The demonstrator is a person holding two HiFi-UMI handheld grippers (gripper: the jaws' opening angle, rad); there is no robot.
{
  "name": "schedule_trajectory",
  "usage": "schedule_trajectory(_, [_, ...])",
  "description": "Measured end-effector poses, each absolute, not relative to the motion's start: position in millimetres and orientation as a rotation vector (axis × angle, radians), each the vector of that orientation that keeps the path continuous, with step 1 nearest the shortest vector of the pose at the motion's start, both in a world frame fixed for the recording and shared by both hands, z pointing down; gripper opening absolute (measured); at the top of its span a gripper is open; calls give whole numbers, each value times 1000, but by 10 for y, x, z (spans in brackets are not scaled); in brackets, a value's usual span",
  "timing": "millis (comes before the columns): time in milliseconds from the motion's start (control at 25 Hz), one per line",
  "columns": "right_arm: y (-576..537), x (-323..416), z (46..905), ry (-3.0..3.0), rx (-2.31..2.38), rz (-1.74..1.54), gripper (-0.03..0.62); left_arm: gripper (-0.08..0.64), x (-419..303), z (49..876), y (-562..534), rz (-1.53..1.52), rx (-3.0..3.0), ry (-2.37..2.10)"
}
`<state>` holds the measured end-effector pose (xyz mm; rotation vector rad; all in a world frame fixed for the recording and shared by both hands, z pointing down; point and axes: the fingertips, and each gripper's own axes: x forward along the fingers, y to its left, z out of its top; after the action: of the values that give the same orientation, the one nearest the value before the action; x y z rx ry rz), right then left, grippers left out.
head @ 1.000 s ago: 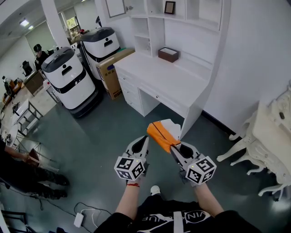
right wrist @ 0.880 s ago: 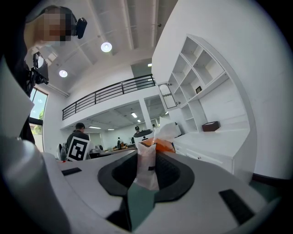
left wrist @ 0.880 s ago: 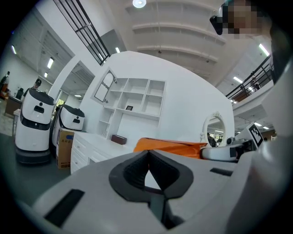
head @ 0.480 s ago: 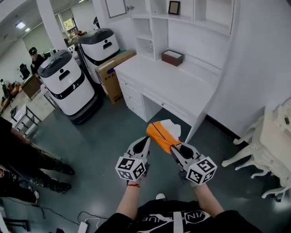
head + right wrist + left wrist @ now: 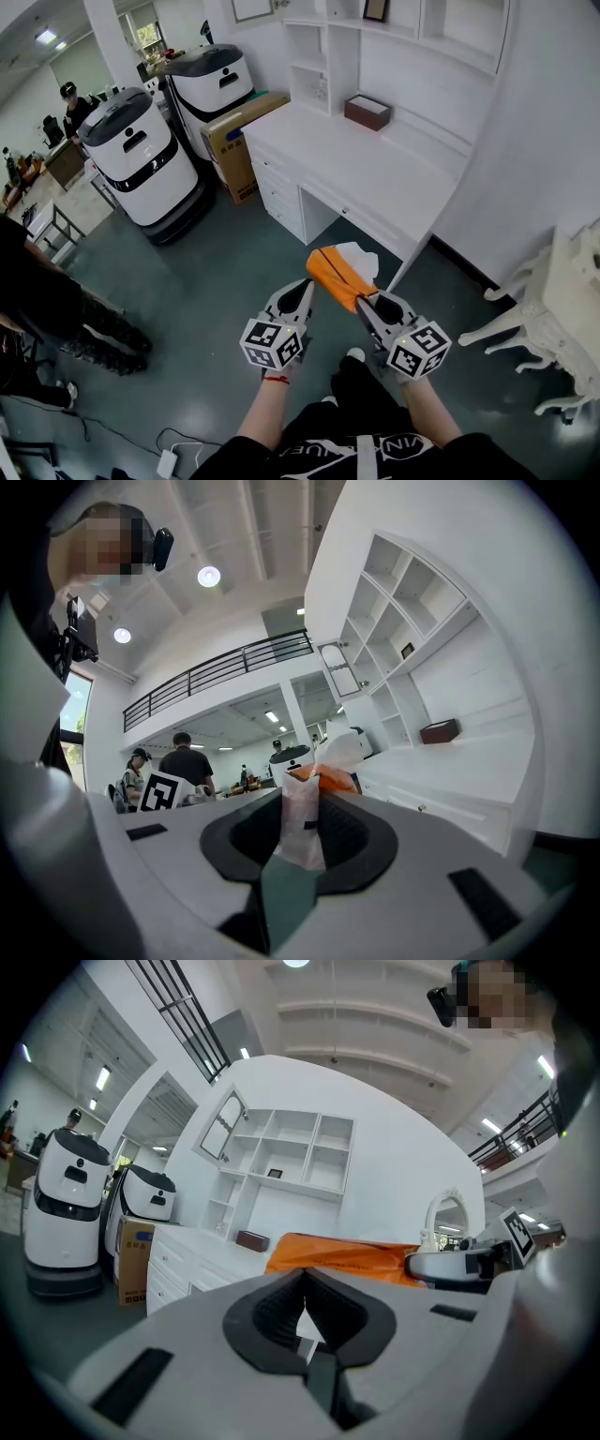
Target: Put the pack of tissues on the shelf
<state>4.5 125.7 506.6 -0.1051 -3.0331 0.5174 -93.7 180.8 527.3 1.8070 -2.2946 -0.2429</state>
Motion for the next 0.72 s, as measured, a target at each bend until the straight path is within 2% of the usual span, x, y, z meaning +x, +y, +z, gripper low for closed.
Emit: schedule_trajectory(720, [286, -1017, 4905, -3089, -117, 546, 91, 8, -1965, 5068, 790, -190, 1858, -2305])
